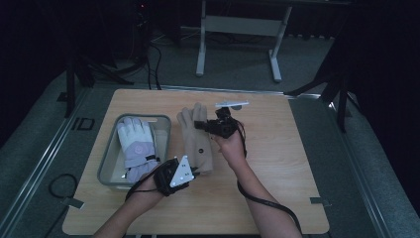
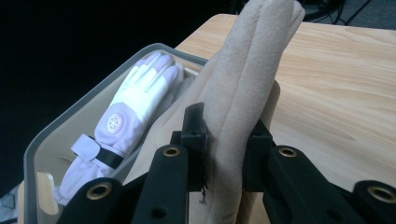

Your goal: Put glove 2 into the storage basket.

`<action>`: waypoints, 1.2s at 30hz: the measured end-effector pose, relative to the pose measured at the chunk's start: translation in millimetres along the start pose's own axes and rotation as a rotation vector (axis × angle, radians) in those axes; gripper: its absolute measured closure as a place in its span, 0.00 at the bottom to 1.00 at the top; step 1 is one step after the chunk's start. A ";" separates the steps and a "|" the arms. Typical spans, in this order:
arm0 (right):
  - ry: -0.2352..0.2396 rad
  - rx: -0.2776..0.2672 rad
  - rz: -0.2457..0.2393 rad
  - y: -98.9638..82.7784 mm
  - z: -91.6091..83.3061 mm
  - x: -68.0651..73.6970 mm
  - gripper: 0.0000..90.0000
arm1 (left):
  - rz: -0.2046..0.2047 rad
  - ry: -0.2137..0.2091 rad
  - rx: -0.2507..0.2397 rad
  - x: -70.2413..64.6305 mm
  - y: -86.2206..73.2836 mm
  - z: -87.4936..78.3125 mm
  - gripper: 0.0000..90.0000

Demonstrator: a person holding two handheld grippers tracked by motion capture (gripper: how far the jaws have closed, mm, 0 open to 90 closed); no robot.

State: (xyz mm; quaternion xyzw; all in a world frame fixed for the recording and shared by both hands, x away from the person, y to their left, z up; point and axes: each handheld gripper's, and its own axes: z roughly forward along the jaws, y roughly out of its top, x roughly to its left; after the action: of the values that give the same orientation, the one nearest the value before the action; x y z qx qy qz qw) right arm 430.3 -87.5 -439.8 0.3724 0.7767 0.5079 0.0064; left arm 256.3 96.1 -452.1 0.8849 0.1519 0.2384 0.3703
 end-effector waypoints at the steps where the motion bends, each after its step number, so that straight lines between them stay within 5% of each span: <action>1: 0.003 0.002 -0.003 1.3 2.3 2.0 0.84 | 0.000 0.000 0.000 0.0 0.0 0.0 0.93; 16: 0.064 0.001 -0.040 28.2 42.7 39.7 0.84 | -0.069 0.058 0.017 23.8 -30.6 -45.1 0.93; 36: 0.136 0.028 -0.079 56.0 102.6 79.7 0.84 | -0.110 0.157 0.071 44.8 -63.0 -86.8 0.93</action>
State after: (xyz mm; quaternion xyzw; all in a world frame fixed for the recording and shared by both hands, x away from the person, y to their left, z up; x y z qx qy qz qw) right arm 444.5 51.2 -415.6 0.3064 0.7965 0.5203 -0.0317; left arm 241.7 209.5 -430.9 0.8664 0.2372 0.2806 0.3380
